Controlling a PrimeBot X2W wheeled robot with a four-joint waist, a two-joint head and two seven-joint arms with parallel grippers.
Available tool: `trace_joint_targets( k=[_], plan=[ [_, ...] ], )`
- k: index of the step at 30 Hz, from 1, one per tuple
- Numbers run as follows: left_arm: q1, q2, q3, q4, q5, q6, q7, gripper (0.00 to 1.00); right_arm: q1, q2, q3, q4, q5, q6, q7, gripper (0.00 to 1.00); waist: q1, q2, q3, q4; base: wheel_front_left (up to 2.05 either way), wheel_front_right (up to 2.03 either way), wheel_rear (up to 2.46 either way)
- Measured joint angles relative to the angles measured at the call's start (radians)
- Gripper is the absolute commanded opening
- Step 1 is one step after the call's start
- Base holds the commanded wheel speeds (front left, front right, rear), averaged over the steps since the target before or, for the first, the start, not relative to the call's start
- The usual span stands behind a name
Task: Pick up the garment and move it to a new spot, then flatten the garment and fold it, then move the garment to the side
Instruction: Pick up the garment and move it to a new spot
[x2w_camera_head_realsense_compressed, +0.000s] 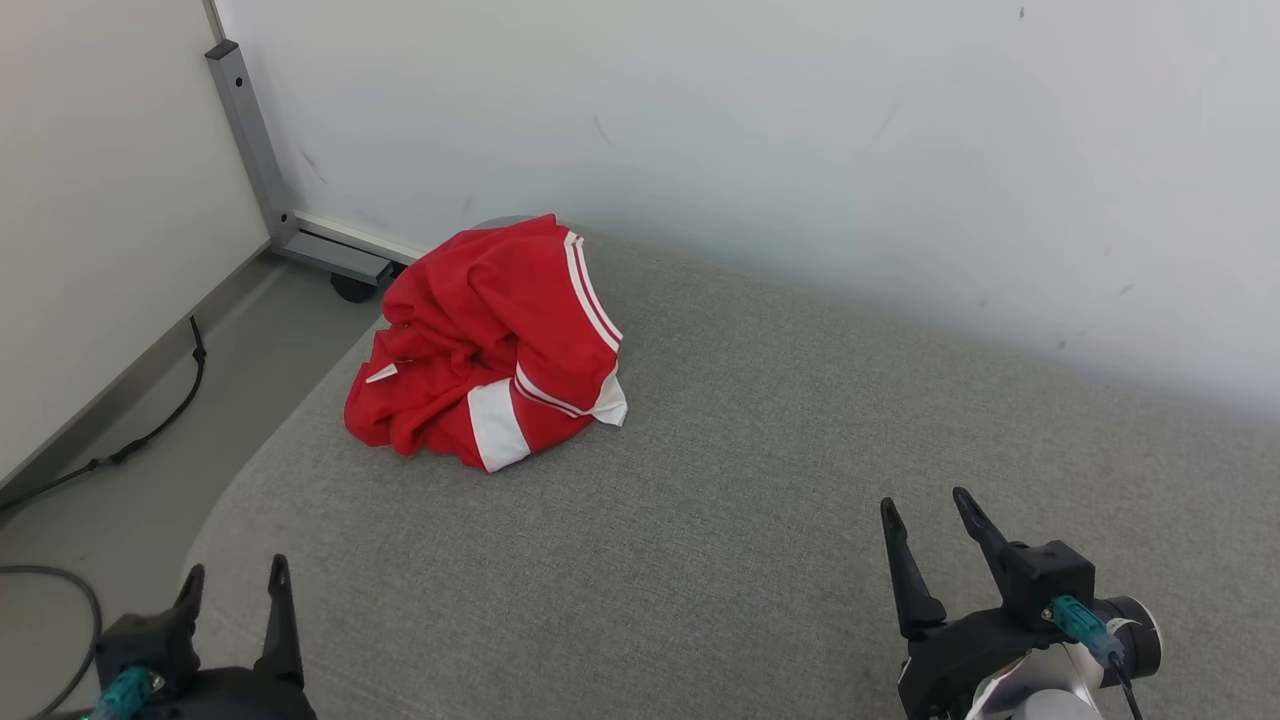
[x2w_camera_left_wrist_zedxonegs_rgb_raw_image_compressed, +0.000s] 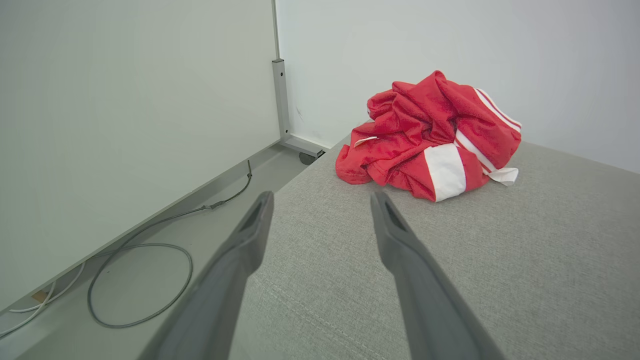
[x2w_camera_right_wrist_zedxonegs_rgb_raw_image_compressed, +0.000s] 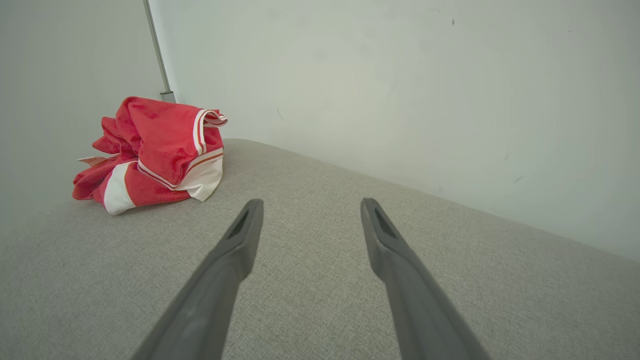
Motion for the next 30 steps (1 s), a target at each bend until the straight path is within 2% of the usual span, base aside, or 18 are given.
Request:
trace_joint_targets(
  k=[1,3,8,11,17,22,30],
  plan=[
    [-0.002,0.000,-0.004,0.001,-0.001,-0.006,0.000,1.00,0.000,0.000,0.000,0.001,0.000,0.001,0.000,1.00,0.0000,0.0000,0.000,0.000,0.00,0.00,0.00],
    [-0.028,0.001,-0.010,0.013,-0.023,-0.044,0.014,1.00,0.000,0.000,0.002,0.006,0.000,0.004,0.001,1.00,-0.0001,0.0000,0.000,-0.002,0.00,0.00,0.00],
    [-0.239,0.026,-0.030,0.107,-0.129,-0.193,0.082,1.00,-0.005,0.002,0.026,0.011,0.000,0.013,0.012,1.00,0.0000,0.0001,0.002,-0.019,0.00,0.00,0.00],
    [-0.374,0.045,-0.027,0.204,-0.170,-0.252,0.141,1.00,-0.016,0.005,0.044,0.014,-0.005,0.022,0.021,1.00,0.0000,0.0000,0.006,-0.044,0.00,0.00,0.00],
    [-0.579,0.088,0.018,0.397,-0.282,-0.254,0.263,1.00,-0.017,-0.018,0.041,-0.008,-0.016,0.021,0.037,1.00,0.0000,0.0000,0.020,-0.111,0.00,0.00,0.00],
    [-0.676,0.116,0.007,0.504,-0.334,-0.255,0.373,1.00,-0.015,-0.043,0.037,-0.049,-0.026,0.018,0.054,1.00,-0.0001,0.0001,0.048,-0.174,0.00,0.00,0.00],
    [-0.757,0.243,-0.040,0.576,-0.398,-0.254,0.505,1.00,-0.034,-0.065,0.043,-0.122,-0.064,0.012,0.096,1.00,0.0000,0.0001,0.129,-0.271,0.00,0.00,0.00]
  ],
)
